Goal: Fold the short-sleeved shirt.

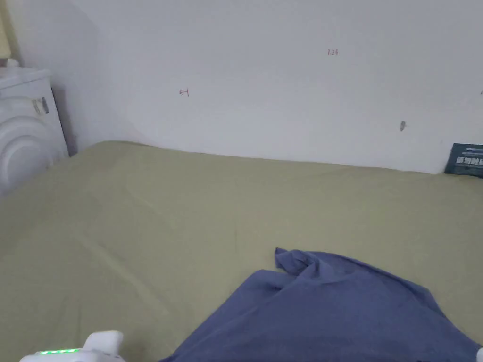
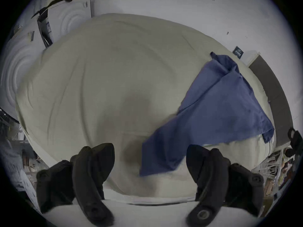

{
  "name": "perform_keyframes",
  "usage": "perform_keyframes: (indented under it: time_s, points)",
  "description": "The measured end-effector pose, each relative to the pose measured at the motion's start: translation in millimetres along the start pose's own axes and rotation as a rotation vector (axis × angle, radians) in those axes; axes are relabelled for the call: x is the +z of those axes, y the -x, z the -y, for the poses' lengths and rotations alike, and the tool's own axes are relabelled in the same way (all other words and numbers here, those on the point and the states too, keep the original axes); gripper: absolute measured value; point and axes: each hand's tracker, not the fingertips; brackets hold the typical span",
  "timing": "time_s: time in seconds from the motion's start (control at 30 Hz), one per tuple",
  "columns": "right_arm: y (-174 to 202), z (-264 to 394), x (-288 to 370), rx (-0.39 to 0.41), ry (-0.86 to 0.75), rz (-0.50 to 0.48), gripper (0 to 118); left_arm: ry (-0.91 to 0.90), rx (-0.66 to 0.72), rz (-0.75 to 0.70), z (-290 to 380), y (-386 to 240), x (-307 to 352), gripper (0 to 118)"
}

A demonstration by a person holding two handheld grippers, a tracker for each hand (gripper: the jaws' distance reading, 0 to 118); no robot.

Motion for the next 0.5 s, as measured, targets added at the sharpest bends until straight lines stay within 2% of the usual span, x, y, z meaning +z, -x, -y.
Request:
perform_keyframes:
  time_s: [0.03, 0.07, 0.1, 0.13, 0.17, 0.2, 0.23, 0.27, 0.3, 0.37, 0.43, 0.5]
  points:
    - [-6.9, -9.0, -7.9, -0.002, 0.002, 0.007, 4, 0.023, 0.033, 0.026, 0.9, -1.7, -5.7, 78]
    - [-15.0, -21.6, -19.0, 0.004, 0.005, 0.007, 6, 0.017, 0.052, 0.037, 1.8, -2.7, -9.9, 65]
    - [-21.9, -35.3, -32.2, 0.029, 0.009, 0.001, 11, -0.033, 0.049, -0.050, 2.3, -8.7, -5.0, 55]
    - [-28.3, -54.4, -52.6, 0.089, 0.039, -0.021, 26, -0.038, 0.050, -0.055, 5.1, -7.9, -0.9, 35]
    - [-34.3, -76.1, -77.4, 0.157, 0.079, -0.048, 55, -0.040, 0.058, -0.010, 2.9, -7.3, 5.1, 14]
    - [-38.3, -94.9, -102.9, 0.219, 0.131, -0.088, 67, -0.051, 0.060, 0.018, 1.7, -7.8, 8.9, 4]
    - [-37.9, -115.9, -136.5, 0.317, 0.202, -0.096, 67, -0.062, 0.050, 0.049, 0.5, -10.2, 11.3, 4]
    - [-35.7, -132.8, -170.9, 0.462, 0.279, -0.117, 99, -0.085, 0.033, 0.070, 2.0, -5.3, 17.4, 1]
    - [-36.6, -149.4, -201.6, 0.559, 0.302, -0.147, 101, -0.078, 0.021, 0.049, 0.8, -10.0, 17.7, 1]
    - [-25.3, -176.5, -262.8, 0.786, 0.355, -0.080, 100, -0.072, -0.040, 0.011, -2.0, -20.4, 15.6, 1]
    - [-21.8, -194.0, -316.4, 0.846, 0.483, -0.140, 100, -0.068, -0.038, 0.021, 0.6, -22.6, 14.4, 1]
    - [-18.0, -204.0, -363.7, 0.790, 0.604, -0.191, 100, -0.066, -0.040, 0.031, 2.7, -25.8, 12.0, 1]
